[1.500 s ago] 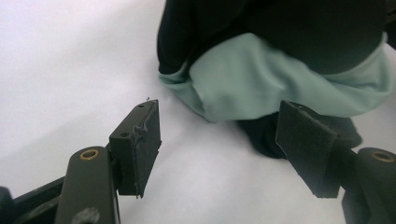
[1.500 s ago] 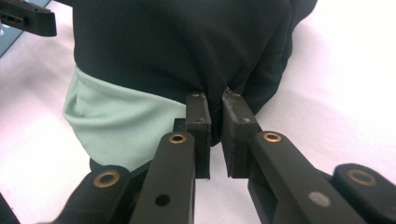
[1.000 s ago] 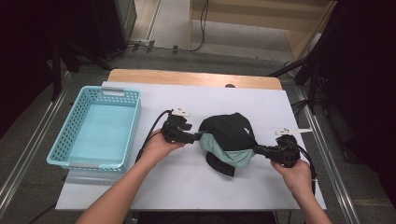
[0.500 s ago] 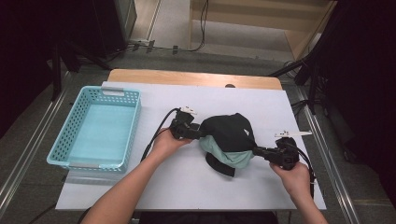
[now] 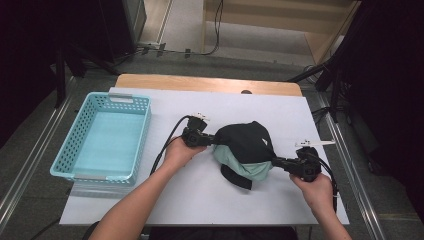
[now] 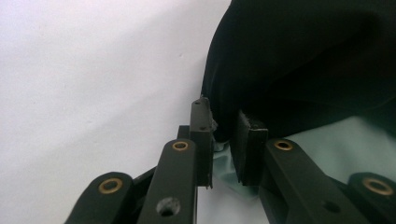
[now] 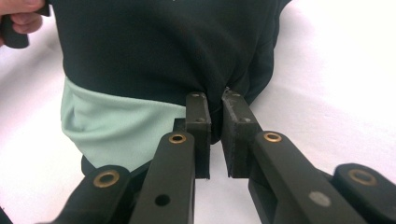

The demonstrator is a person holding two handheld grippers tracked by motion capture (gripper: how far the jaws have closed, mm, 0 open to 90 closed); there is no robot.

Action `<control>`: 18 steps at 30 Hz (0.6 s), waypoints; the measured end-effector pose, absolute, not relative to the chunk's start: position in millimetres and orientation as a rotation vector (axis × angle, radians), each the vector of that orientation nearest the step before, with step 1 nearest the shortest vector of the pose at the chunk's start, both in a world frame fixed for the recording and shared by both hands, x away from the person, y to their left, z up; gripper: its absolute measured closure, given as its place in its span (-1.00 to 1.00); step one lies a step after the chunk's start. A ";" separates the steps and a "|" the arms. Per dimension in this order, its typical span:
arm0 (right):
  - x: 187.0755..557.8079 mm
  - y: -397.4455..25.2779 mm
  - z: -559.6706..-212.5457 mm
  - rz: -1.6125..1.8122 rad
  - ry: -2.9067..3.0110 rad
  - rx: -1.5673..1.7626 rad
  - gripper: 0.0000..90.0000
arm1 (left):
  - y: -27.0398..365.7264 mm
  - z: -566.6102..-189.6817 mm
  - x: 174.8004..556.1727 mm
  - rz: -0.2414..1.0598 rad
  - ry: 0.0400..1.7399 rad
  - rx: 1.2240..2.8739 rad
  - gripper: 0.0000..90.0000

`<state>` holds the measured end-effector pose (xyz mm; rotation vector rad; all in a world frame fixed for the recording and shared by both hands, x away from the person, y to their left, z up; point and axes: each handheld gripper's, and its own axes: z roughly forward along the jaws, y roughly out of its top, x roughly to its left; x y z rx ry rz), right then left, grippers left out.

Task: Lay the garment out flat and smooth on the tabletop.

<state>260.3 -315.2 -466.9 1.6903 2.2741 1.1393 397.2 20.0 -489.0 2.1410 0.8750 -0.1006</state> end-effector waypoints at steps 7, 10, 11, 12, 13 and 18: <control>261.0 -321.7 -463.7 1.146 2.247 1.705 0.78 | 21.7 -475.7 391.7 -0.086 0.864 2.129 0.83; 261.4 -325.1 -461.0 1.154 2.233 1.715 0.78 | 24.4 -467.2 388.4 -0.060 0.860 2.102 0.83; 261.8 -326.2 -459.8 1.157 2.225 1.716 0.78 | 25.5 -465.0 387.8 -0.053 0.858 2.098 0.84; 262.1 -327.0 -459.3 1.158 2.222 1.712 0.78 | 27.1 -462.5 387.3 -0.050 0.857 2.091 0.84; 262.4 -327.8 -458.8 1.159 2.218 1.712 0.78 | 28.6 -460.5 386.7 -0.044 0.858 2.084 0.84; 264.2 -329.3 -456.1 1.176 2.203 1.711 0.78 | 34.9 -451.7 382.9 -0.007 0.853 2.069 0.84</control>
